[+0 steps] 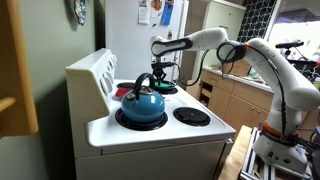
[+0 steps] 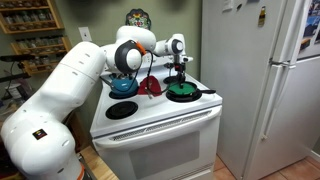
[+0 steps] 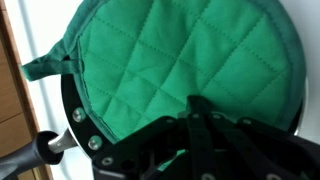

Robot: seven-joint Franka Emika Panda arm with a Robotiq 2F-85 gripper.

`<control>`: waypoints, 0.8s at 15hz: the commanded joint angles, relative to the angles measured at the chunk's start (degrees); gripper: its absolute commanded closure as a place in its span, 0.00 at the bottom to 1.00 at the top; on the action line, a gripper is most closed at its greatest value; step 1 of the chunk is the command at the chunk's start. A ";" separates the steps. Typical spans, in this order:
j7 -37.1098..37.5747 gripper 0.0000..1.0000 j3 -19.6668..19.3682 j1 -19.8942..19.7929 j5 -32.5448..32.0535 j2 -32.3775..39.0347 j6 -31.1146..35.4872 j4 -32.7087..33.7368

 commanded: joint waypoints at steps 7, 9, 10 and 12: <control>4.50 0.53 0.45 -0.98 2.37 -4.51 1.91 -1.08; 5.05 0.38 0.25 -0.89 2.18 -6.64 1.29 -1.18; 5.21 0.31 0.19 -0.91 2.10 -7.79 1.05 -1.23; 5.86 0.16 -0.04 -0.94 1.88 -10.25 0.95 -1.59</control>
